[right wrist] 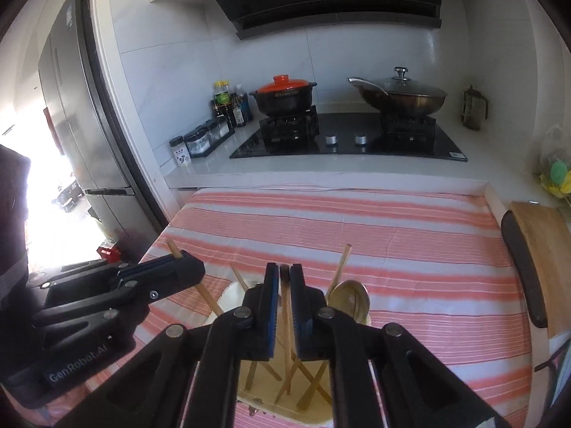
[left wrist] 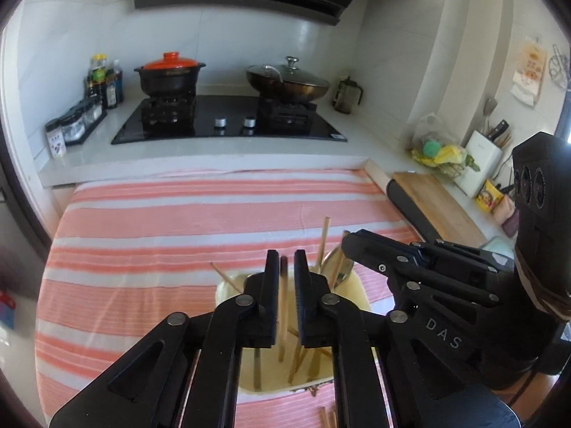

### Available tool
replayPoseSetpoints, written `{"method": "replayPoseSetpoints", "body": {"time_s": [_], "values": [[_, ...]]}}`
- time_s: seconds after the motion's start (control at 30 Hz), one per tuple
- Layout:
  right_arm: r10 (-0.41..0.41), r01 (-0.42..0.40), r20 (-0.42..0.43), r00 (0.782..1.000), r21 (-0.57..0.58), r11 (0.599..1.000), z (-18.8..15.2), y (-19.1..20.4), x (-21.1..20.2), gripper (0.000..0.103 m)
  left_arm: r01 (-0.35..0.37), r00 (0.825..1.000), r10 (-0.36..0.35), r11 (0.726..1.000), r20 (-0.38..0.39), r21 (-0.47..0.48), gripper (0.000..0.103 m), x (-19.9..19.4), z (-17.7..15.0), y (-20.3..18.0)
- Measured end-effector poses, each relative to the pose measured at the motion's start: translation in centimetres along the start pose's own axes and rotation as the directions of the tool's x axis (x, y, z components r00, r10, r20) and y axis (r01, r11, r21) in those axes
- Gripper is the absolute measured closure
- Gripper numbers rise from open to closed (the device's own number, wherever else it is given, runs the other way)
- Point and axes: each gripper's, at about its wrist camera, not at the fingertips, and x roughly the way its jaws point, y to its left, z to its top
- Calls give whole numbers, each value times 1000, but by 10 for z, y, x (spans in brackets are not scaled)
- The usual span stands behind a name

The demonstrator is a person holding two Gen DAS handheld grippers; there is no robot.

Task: Organize utensils
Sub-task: 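Lower both held chopsticks into the caddy beside the spoons, then open both tools and withdraw them from the caddy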

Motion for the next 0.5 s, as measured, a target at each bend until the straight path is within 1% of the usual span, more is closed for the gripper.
{"method": "replayPoseSetpoints", "body": {"time_s": [0.03, 0.07, 0.13, 0.2, 0.27, 0.3, 0.33, 0.37, 0.4, 0.43, 0.5], "values": [[-7, 7, 0, 1000, 0, 1000, 1, -1, 2, 95, 6, 1000, -6, 1000, 4, -17, 71, -2, 1, 1], [-7, 7, 9, 1000, -4, 1000, 3, 0, 0, 92, 14, 1000, -14, 999, 18, -33, 62, -9, -1, 3], [-4, 5, 56, 998, -16, 1000, 7, 4, -16, 83, 23, 999, -22, 999, 43, -26, 56, -26, -2, 3], [0, 3, 121, 993, -27, 1000, 6, 9, -44, 72, 14, 998, -14, 1000, 58, 9, 49, -50, -9, 1], [0, 6, 169, 986, -32, 999, -3, 14, -75, 64, 8, 998, -11, 999, 62, 49, 38, -76, -24, -1], [1, 7, 179, 984, -41, 999, -10, 16, -90, 59, 12, 998, -17, 997, 58, 76, 36, -92, -37, -3], [2, 9, 182, 983, -58, 998, -20, 20, -103, 56, 16, 998, -21, 995, 51, 100, 31, -104, -49, -3], [-4, 18, 178, 984, -81, 997, -32, 23, -115, 51, 15, 999, -20, 993, 42, 121, 26, -117, -65, -3], [-17, 36, 168, 986, -110, 993, -49, 28, -125, 48, 8, 999, -13, 990, 30, 138, 23, -129, -84, -3], [-28, 50, 149, 989, -144, 988, -67, 32, -133, 48, 5, 1000, -7, 988, 9, 151, 19, -138, -103, -3], [-57, 76, 98, 994, -211, 974, -112, 39, -144, 48, 6, 999, 3, 985, -49, 175, 19, -149, -145, -3]]}}
